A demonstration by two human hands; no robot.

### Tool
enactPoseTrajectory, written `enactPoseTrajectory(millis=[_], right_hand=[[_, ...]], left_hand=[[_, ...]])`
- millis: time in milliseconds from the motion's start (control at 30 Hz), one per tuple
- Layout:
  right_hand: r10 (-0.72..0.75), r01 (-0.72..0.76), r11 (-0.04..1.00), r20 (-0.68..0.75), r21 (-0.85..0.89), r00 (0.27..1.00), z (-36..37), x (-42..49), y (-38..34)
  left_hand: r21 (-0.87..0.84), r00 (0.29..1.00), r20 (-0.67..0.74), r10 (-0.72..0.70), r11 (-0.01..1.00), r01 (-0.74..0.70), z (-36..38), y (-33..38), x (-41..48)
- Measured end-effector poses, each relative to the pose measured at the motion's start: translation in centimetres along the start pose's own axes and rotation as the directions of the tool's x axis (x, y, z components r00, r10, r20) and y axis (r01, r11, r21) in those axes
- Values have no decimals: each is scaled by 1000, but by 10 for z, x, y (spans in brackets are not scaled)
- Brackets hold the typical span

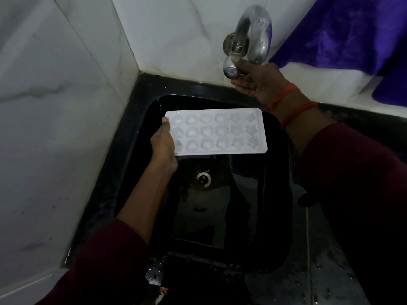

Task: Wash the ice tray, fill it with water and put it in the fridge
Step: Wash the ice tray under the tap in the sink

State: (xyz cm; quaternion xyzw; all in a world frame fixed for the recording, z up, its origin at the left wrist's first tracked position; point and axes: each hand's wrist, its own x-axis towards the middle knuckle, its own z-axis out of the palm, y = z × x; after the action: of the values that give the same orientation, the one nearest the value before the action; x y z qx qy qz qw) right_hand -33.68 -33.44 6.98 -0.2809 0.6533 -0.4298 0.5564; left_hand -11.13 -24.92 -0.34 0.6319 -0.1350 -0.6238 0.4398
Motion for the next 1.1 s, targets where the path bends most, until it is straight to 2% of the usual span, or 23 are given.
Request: enactPoseTrajectory(millis=[200,367,467,533,600,667,733,800,933,1000,1100], right_hand=[[28,-26,999,-57,43,998,0,13,5],[-84,75,993,-96,-93,992,2,19,9],[-152,120,963,-116,-242,982,7,14,19],[-286,216,861,-87,-460,954,10,-2,35],[-450,331,672,-11,-662,893,6,-21,56],[-567,386,448,78,-807,820,-1,-35,79],[-595,357,196,179,-913,783,-6,-45,104],[-581,307,53,221,-950,784,-8,-53,127],[-541,268,-9,230,-963,809,5,-73,149],[-503,324,2,279,-946,818,15,-78,151],[-480,425,-73,405,-902,778,37,-84,158]], left_hand=[[-3,1000,-3,-1,1000,1,1,-1,2],[2,1000,-4,6,1000,-6,2,-3,6],[1,1000,-18,12,1000,-12,3,-6,11],[-3,999,-30,23,1000,-23,3,-8,13],[-12,998,-44,33,999,-34,2,-10,15],[-29,997,-56,47,998,-49,1,-12,16],[-41,996,-68,52,998,-55,0,-13,18],[-53,996,-77,53,997,-58,1,-13,18],[-64,996,-74,57,996,-62,4,-17,18],[-67,996,-71,52,996,-57,9,-20,15],[-67,997,-74,39,997,-44,16,-27,11]])
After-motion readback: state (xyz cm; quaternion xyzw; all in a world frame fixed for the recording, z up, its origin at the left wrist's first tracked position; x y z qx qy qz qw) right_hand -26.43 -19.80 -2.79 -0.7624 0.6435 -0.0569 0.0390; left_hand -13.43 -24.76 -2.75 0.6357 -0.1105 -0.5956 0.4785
